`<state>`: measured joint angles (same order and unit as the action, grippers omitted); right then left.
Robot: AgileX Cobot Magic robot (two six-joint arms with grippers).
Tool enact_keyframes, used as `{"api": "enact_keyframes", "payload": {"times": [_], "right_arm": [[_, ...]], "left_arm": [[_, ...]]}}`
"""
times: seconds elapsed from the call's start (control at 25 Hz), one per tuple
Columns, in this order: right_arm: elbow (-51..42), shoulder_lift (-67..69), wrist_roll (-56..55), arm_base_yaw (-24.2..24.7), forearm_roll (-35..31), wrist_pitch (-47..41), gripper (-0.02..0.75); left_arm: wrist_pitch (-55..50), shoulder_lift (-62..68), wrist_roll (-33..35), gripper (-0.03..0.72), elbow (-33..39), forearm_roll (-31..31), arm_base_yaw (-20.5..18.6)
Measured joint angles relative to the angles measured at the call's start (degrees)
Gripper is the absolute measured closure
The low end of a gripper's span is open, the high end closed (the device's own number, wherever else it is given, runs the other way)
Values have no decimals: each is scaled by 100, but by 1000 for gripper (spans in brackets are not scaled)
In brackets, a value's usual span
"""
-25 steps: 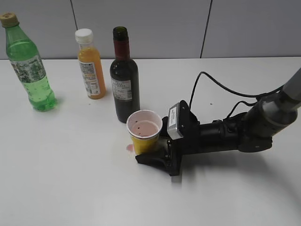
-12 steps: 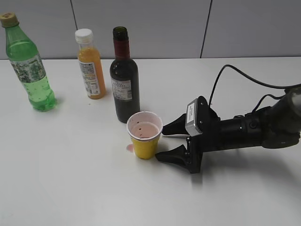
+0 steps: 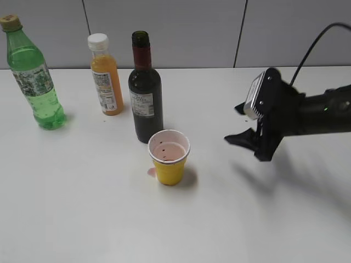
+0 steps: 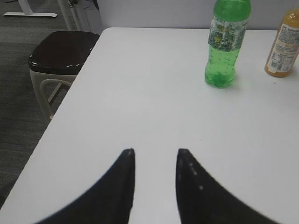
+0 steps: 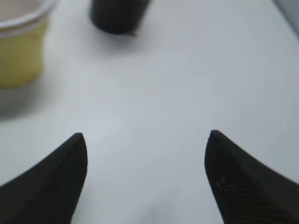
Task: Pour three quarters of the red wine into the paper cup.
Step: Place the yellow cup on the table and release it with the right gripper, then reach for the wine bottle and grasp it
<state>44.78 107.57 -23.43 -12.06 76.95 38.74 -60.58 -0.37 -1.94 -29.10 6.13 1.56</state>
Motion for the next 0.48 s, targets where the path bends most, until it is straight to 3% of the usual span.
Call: {"api": "enact_keyframes", "payload": {"times": [0.48], "right_arm": [[-7,-4837,180,0,-1,-4339,146]], "left_arm": [[0,0,0,452,0,0,0]]}}
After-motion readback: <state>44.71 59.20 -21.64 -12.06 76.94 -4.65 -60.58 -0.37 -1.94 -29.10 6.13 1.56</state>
